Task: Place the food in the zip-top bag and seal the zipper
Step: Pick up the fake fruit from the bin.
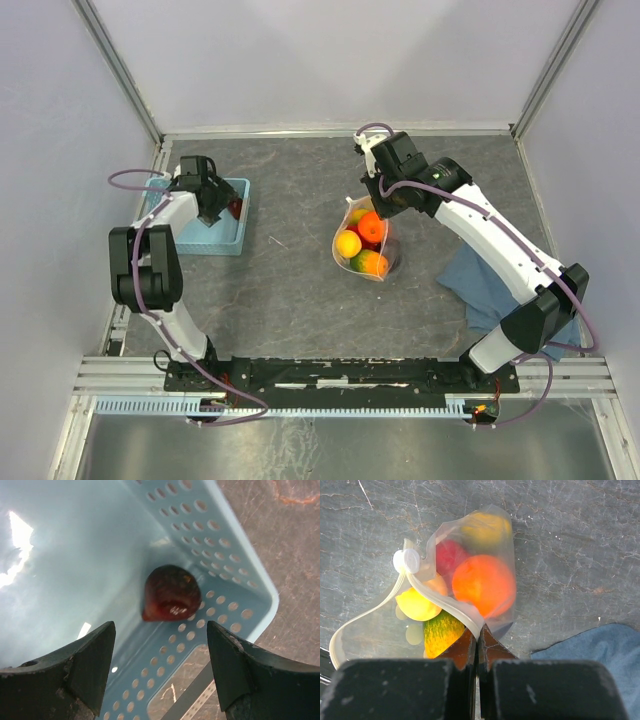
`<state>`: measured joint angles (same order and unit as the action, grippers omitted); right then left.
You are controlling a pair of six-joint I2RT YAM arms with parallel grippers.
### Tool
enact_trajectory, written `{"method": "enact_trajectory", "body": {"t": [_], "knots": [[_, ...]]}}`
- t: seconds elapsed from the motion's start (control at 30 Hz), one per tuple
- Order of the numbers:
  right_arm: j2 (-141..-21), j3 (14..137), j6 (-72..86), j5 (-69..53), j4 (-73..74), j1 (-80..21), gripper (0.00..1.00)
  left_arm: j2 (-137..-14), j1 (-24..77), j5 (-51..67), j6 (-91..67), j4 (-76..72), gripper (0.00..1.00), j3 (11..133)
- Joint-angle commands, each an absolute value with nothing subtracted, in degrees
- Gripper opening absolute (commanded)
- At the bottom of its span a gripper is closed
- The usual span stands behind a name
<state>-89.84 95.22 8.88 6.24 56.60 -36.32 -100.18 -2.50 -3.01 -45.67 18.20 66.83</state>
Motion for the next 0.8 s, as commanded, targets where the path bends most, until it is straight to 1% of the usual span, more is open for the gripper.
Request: {"method": "enact_trajectory", "body": {"t": [0.0, 0.13, 0.33, 0.53, 0.77], "knots": [[-89.1, 95.5, 8.0, 7.4, 53.7, -36.1, 0.02, -104.1, -2.6, -0.4, -47.8, 16.1, 0.79, 72.7], [-89.3, 95.4, 7.9, 7.8, 53.6, -36.1, 0.02, -106.7, -2.5, -0.9, -47.5, 16.6, 0.77, 73.8], [-89.4, 95.2, 7.9, 7.6, 53.4, -36.2, 0.02, -110.4, -2.5, -1.0, -46.7, 18.1, 0.70, 75.8], [-89.0, 95.1, 8.0, 7.7, 53.4, -36.1, 0.02, -112.7, -2.5, -1.2, -46.2, 19.1, 0.65, 76.8], [-89.0, 95.1, 8.1, 7.7, 53.6, -36.1, 0.02, -110.8, -2.6, -2.8, -45.4, 19.3, 0.53, 75.8]]}}
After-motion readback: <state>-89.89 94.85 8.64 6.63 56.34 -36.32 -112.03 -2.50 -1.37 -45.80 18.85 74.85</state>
